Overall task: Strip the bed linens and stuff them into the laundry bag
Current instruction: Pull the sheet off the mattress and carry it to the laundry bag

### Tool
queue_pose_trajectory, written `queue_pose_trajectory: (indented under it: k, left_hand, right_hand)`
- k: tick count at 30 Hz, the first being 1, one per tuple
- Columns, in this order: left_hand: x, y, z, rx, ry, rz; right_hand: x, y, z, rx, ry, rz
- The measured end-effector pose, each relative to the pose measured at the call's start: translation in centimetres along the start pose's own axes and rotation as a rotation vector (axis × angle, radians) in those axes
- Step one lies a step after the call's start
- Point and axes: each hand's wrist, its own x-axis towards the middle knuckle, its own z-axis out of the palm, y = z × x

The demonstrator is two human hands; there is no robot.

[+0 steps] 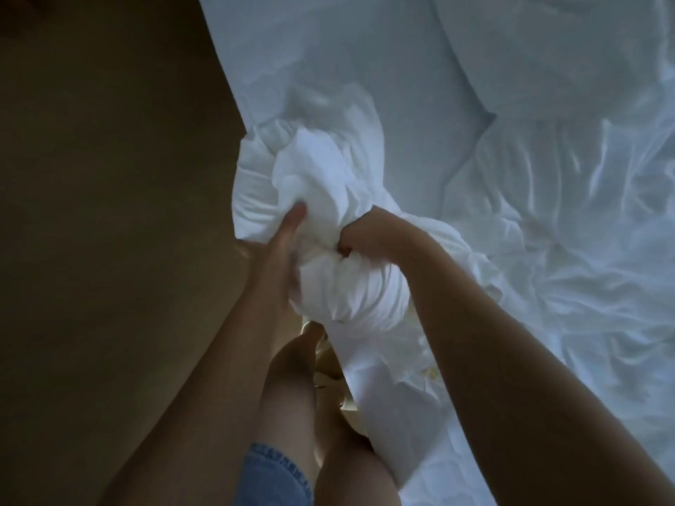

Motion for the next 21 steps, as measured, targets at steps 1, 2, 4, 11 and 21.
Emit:
queue_pose_trajectory:
  k: [1, 2, 4, 11, 21]
  left_hand:
    - [0.9, -0.1, -0.1, 0.070, 0.078, -0.015]
    - [1.6, -0.2, -0.1, 0.143, 0.126, -0.050]
    - [3.7, -1.1, -0.6, 0.259, 0.176, -0.036]
    - [3.3, -0.8, 1.7, 0.448, 0.350, 0.053]
    - [3.4, -2.7, 1.7, 0.712, 0.247, 0.535]
  right_hand:
    - [0.8, 0.0, 0.9, 0.030, 0.010, 0.044]
    - [1.3, -0.3, 1.4, 0.054, 0.037, 0.086]
    - [1.7, -0.5, 2.6, 0.012, 0.059, 0.109]
    - [-2.0, 4.1, 7.7, 0.563, 0.505, -0.098]
    - [-0.7, 14.8, 5.3, 1.826, 0.499, 0.537]
